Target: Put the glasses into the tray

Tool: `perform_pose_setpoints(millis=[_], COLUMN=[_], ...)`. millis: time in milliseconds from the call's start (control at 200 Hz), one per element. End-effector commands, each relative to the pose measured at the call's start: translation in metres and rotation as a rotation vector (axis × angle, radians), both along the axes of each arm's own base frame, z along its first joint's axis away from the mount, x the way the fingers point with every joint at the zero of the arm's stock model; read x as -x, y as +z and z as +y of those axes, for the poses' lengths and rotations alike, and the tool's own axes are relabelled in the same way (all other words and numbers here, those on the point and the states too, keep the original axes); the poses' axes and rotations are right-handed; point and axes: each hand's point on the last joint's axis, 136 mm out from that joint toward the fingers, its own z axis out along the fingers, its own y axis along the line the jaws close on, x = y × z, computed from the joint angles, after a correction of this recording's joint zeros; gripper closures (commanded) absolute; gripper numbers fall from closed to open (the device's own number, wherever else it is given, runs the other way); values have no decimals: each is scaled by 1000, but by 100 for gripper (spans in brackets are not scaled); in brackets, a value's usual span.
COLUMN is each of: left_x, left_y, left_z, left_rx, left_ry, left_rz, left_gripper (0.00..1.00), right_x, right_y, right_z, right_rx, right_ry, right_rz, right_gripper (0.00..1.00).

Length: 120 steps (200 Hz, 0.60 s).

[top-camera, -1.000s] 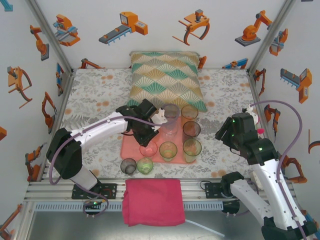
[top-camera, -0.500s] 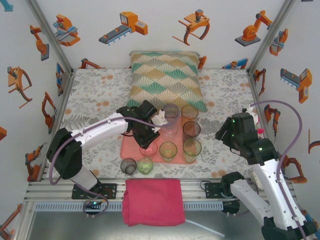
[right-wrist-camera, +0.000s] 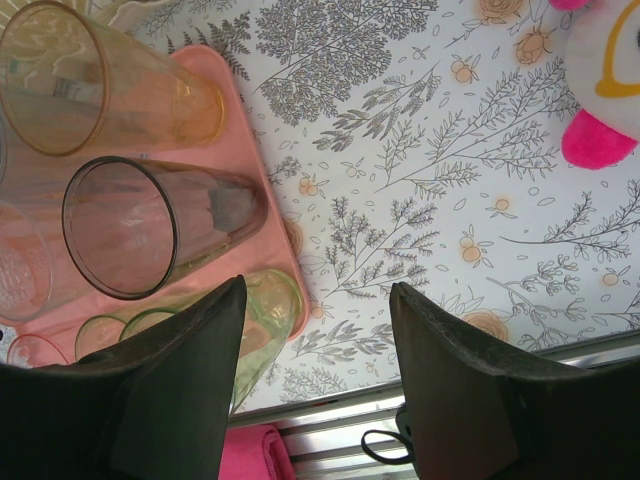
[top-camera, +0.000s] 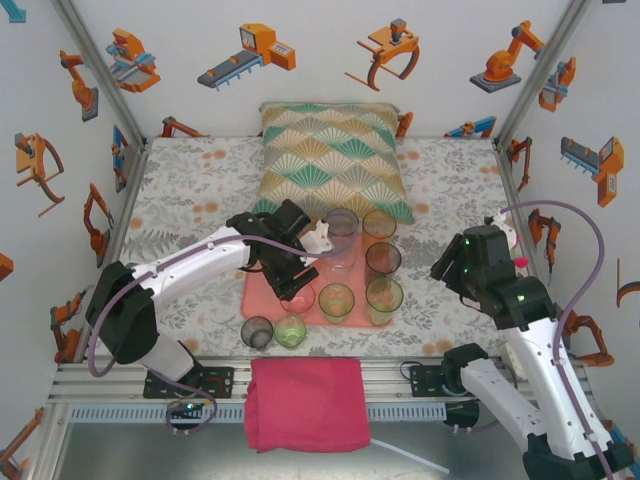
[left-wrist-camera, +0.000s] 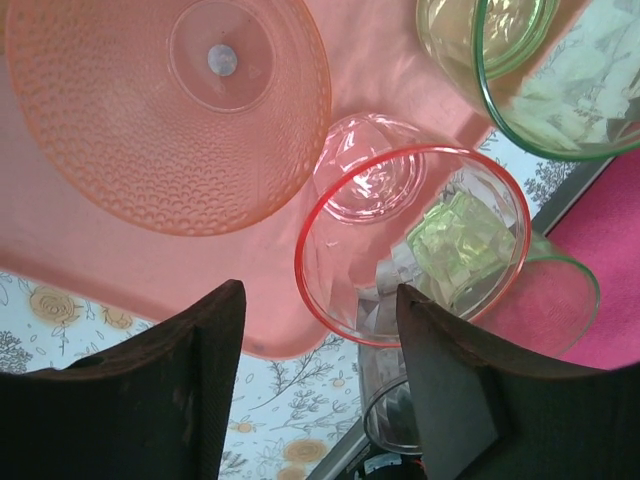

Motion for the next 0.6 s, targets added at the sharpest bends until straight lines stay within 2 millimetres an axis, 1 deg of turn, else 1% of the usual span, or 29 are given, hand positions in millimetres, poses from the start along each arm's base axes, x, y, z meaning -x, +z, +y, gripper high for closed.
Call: perform_pose_setpoints(millis=[0,165,330,435,506,596], left_x=[3,5,0,-13,-25,-41], left_y=[14,24,46,64,74,82], left_z=[4,8,13,17,19,20], left_rx=[-8,-9,25,76,114,149], left_ry=[-38,-52,-37,16,71,136], left_rz=[-20,-27,-54,-63,-59,-50], left_gripper=[37,30,23,18,15,12], right_x=[2,3,3,3,3,2], right_y=[0,0,0,2,2,1], right_z=[-6,-7,-7,-8,-8,-8], right_rx=[17,19,23,25,27,29], right_ry=[-25,-27,-26,-27,-30,-29], right_rz=[6,6,8,3,5,8], right_gripper=[44,44,44,44,44,44])
